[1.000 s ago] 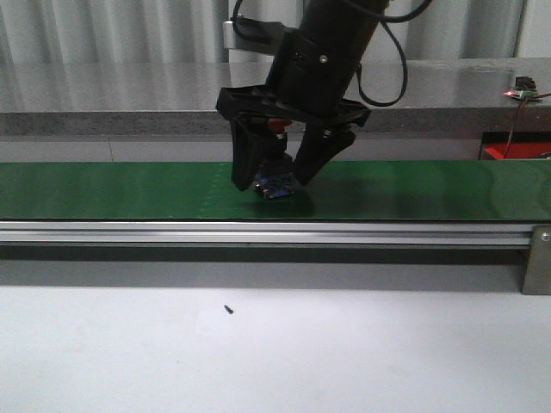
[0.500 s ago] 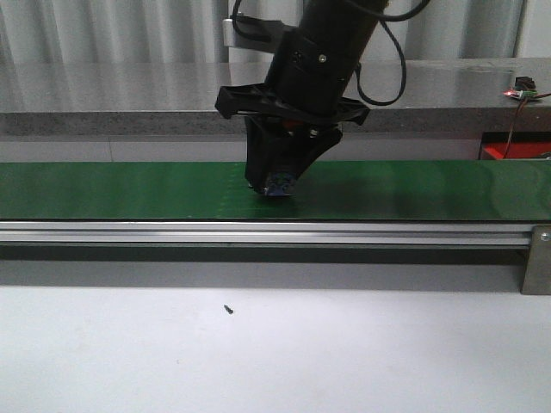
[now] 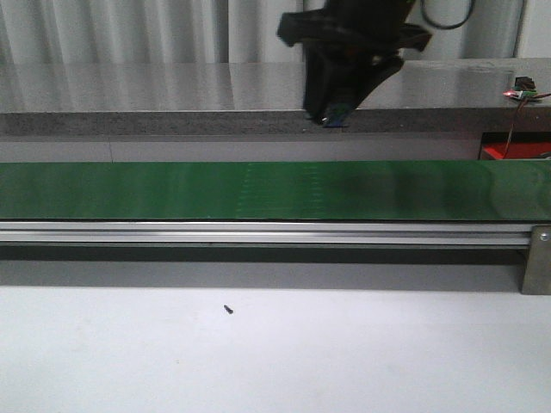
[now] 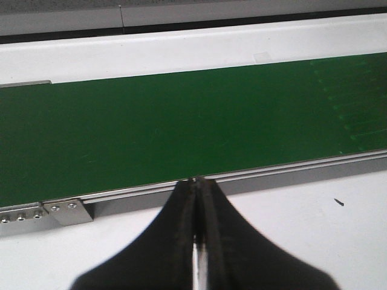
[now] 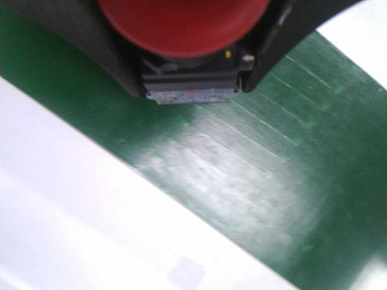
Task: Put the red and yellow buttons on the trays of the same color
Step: 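Carry the second red button into the red tray and open the right gripper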
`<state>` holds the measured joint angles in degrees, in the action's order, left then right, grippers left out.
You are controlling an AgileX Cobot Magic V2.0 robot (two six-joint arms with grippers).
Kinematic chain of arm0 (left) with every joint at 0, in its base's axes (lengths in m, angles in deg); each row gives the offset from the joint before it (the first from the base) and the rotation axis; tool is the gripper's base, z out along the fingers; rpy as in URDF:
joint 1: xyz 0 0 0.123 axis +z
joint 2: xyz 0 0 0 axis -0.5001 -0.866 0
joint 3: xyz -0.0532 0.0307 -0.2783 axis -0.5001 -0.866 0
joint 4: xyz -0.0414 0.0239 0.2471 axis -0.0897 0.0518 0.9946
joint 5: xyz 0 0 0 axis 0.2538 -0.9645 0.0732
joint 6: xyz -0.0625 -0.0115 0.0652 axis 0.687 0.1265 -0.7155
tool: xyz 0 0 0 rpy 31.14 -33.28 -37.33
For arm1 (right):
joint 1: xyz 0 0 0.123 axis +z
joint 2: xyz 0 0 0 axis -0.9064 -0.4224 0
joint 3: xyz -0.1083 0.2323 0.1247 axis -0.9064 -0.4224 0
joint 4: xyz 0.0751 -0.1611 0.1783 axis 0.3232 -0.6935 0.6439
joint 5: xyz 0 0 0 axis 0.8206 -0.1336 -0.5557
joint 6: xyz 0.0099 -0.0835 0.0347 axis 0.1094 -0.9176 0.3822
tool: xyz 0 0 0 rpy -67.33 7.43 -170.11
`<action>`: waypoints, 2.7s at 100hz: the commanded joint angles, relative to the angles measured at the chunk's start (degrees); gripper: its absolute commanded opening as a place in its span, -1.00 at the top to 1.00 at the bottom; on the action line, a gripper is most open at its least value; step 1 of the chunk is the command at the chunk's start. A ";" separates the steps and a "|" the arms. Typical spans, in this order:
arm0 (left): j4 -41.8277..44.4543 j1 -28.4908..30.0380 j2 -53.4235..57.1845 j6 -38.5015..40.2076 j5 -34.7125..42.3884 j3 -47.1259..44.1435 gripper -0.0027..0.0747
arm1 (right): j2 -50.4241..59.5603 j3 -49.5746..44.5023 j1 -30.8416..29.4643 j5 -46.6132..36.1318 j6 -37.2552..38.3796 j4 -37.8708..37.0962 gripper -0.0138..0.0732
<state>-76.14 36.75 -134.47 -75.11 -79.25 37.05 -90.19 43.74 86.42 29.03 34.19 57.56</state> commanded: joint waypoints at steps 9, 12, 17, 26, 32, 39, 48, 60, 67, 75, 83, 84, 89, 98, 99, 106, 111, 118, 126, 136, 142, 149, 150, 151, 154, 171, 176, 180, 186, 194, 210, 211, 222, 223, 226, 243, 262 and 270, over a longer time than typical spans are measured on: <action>-1.95 -0.29 0.56 -0.17 2.65 1.47 0.98 | 5.49 1.79 -8.09 0.45 0.01 -0.81 0.06; -1.95 -0.29 0.56 -0.17 2.65 1.47 0.98 | 5.62 1.79 -9.56 0.79 0.01 -0.81 0.06; -1.95 -0.29 0.56 -0.17 2.65 1.47 0.98 | 5.68 1.79 -12.55 1.36 0.01 -0.81 0.07; -1.95 -0.29 0.56 -0.17 2.65 1.47 0.98 | 5.68 1.68 -17.44 1.95 0.01 -0.81 0.08; -1.95 -0.29 0.56 -0.17 2.65 1.47 0.98 | 5.68 1.68 -20.08 2.18 0.01 -0.81 0.08; -1.95 -0.29 0.56 -0.17 2.77 1.47 0.98 | 5.68 1.68 -23.80 2.31 0.01 -0.81 0.08; -1.95 -0.29 0.56 -0.17 2.76 1.47 0.98 | 5.68 1.68 -28.34 2.44 0.01 -0.81 0.08; -1.95 -0.29 0.56 -0.17 2.76 1.47 0.98 | 5.68 1.68 -34.12 2.39 0.01 -0.81 0.08; -1.95 -0.29 0.56 -0.17 2.76 1.47 0.98 | 5.68 1.68 -37.42 2.29 0.01 -0.81 0.08; -1.95 -0.29 0.56 -0.17 2.76 1.47 0.98 | 5.68 1.68 -40.91 1.92 0.05 -0.81 0.08; -1.95 -0.29 0.56 -0.17 2.76 1.47 0.98 | 5.68 1.17 -43.61 0.34 1.02 -0.81 0.08; -1.95 -0.29 0.56 -0.17 2.76 1.47 0.98 | 5.68 1.06 -44.04 -0.17 1.28 -0.81 0.08; -1.95 -0.29 0.56 -0.17 2.76 1.47 0.98 | 5.61 0.63 -45.36 -1.18 2.11 -0.81 0.08; -1.95 -0.29 0.56 -0.17 2.76 1.47 0.98 | 5.42 -0.20 -47.05 -3.73 2.42 -0.76 0.08; -1.95 -0.29 0.56 -0.17 2.76 1.47 0.98 | 5.14 -0.22 -47.19 -4.00 2.48 -0.76 0.08; -1.95 -0.29 0.56 -0.17 2.76 1.47 0.98 | 4.28 -0.22 -47.59 -4.89 3.19 -0.58 0.08; -1.95 -0.29 0.56 -0.17 2.76 1.47 0.98 | 3.59 -0.22 -47.66 -5.41 3.96 -0.58 0.08; -1.95 -0.29 0.56 -0.17 2.76 1.47 0.98 | 2.31 -0.22 -47.66 -6.58 4.70 -0.58 0.08; -1.95 -0.29 0.56 -0.17 2.76 1.47 0.98 | 0.63 0.62 -47.66 -6.74 4.79 -0.24 0.08; -1.95 -0.29 0.56 -0.17 2.76 1.47 0.98 | -2.43 3.28 -47.66 -4.58 5.02 -0.18 0.08; -1.95 -0.29 0.56 -0.17 2.76 1.47 0.98 | -4.42 5.41 -47.66 -2.98 5.02 -0.18 0.08; -1.95 -0.29 0.56 -0.17 2.76 1.47 0.98 | -7.07 8.42 -47.66 -1.10 5.02 -0.18 0.08; -1.95 -0.29 0.56 -0.17 2.76 1.47 0.98 | -7.29 9.00 -47.66 -0.82 5.02 -0.18 0.08; -1.95 -0.29 0.56 -0.17 2.76 1.47 0.98 | -7.71 9.30 -47.66 -0.70 5.02 -0.18 0.08; -1.95 -0.29 0.56 -0.17 2.76 1.47 0.98 | -8.32 10.45 -47.53 -0.14 5.02 -0.18 0.08; -1.95 -0.29 0.56 -0.17 2.76 1.47 0.98 | -12.47 15.93 -46.94 0.95 4.97 -0.18 0.08; -1.95 -0.29 0.56 -0.17 2.76 1.47 0.98 | -13.31 16.80 -46.74 0.82 4.97 -0.18 0.08; -1.95 -0.29 0.56 -0.17 2.76 1.47 0.98 | -13.97 17.44 -46.52 0.91 4.97 -0.18 0.08; -1.95 -0.29 0.56 -0.17 2.76 1.47 0.98 | -15.16 17.91 -46.32 1.04 4.97 -0.18 0.08; -1.95 -0.29 0.56 -0.17 2.76 1.47 0.98 | -16.25 17.97 -45.78 0.78 4.97 -0.18 0.08; -1.95 -0.29 0.56 -0.17 2.76 1.47 0.98 | -17.68 17.97 -45.15 -2.57 4.97 -0.18 0.08; -1.95 -0.29 0.56 -0.17 2.76 1.47 0.98 | -17.73 17.97 -45.07 -2.84 4.97 -0.18 0.08; -1.95 -0.29 0.56 -0.17 2.84 1.47 0.98 | -18.49 17.97 -44.75 -3.39 4.97 -0.18 0.08; -1.95 -0.29 0.56 -0.17 2.84 1.47 0.98 | -18.71 17.97 -44.75 -3.39 4.97 -0.18 0.08; -1.95 -0.29 0.56 -0.17 2.84 1.47 0.98 | -19.07 17.97 -44.67 -3.39 4.97 -0.18 0.08; -1.95 -0.29 0.56 -0.17 2.84 1.47 0.98 | -20.83 17.97 -44.54 -3.19 4.97 -0.18 0.08; -1.95 -0.29 0.56 -0.17 2.84 1.47 0.98 | -20.98 17.97 -44.54 -2.91 4.39 -0.88 -0.16; -1.95 -0.29 0.56 -0.17 2.84 1.47 0.98 | -20.98 17.97 -44.54 -2.85 4.29 -0.88 -0.41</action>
<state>-76.14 36.75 -134.47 -75.11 -79.25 37.05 -115.20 59.86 41.89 27.63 38.97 56.78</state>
